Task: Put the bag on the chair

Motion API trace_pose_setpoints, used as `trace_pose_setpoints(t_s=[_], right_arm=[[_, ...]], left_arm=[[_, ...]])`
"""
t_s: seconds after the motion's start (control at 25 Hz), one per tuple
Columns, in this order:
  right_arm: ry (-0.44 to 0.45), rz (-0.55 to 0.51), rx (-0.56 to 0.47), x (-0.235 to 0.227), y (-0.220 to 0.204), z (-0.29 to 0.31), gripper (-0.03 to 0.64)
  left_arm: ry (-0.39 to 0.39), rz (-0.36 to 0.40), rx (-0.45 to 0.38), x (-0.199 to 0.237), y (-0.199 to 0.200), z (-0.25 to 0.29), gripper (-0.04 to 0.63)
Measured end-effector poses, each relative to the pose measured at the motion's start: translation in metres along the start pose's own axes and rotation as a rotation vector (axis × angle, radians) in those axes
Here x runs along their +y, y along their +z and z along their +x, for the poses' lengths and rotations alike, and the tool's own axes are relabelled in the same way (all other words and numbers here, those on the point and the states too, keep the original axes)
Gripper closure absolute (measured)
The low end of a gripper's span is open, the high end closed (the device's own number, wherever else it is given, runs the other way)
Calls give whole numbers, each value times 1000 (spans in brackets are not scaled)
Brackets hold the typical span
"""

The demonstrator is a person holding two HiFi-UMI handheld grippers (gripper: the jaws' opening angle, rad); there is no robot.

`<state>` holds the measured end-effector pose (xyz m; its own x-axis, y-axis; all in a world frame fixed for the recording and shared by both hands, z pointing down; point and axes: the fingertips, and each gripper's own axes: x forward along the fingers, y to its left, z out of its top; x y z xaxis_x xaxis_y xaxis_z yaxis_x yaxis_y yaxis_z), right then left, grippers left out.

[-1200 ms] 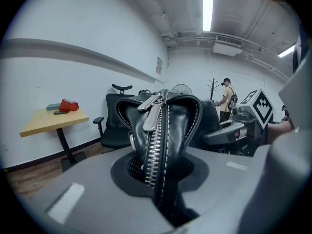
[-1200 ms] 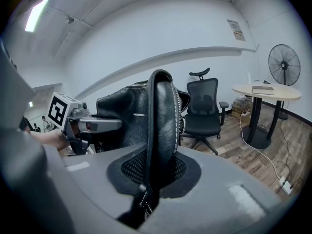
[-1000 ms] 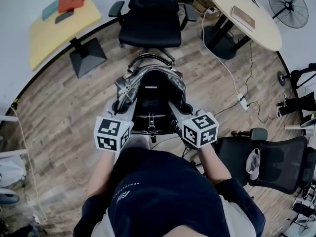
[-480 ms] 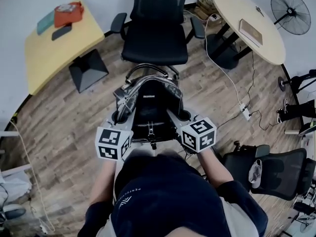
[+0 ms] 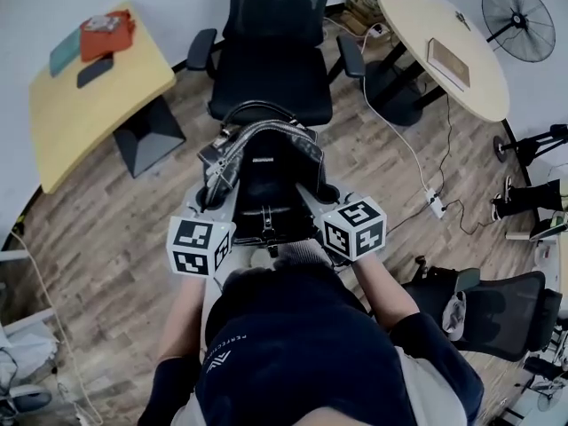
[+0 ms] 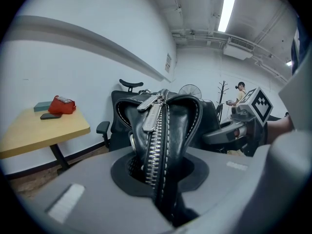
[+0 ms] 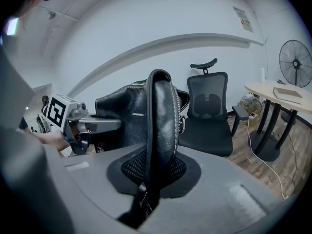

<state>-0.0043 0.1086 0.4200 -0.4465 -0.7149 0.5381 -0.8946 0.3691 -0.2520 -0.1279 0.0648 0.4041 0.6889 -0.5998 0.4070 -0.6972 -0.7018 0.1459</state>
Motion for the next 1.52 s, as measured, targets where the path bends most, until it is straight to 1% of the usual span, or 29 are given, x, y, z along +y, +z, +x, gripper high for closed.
trace_pose_setpoints(t_s=[0.16, 0.32, 0.52, 0.68, 0.8, 0.96, 1.24, 1.52], right_arm=[[7, -8, -12, -28, 24, 26, 578], [35, -21, -7, -62, 49, 57, 578], [72, -43, 20, -110, 87, 100, 580], [113, -40, 49, -151, 111, 132, 580], [135, -57, 66, -184, 132, 159, 580], [172, -75, 76, -218, 154, 195, 578], [212, -79, 105, -256, 173, 256, 577], [227, -72, 137, -279, 170, 305, 571]], left_arm=[[21, 5, -4, 20, 18, 34, 512], [54, -1, -2, 42, 35, 73, 512], [101, -40, 9, 73, 59, 129, 514], [132, -62, 25, 95, 75, 176, 512], [153, -86, 24, 111, 87, 213, 512], [181, -107, 25, 136, 99, 253, 512], [222, -133, 54, 180, 100, 305, 509], [256, -164, 80, 213, 83, 340, 506]])
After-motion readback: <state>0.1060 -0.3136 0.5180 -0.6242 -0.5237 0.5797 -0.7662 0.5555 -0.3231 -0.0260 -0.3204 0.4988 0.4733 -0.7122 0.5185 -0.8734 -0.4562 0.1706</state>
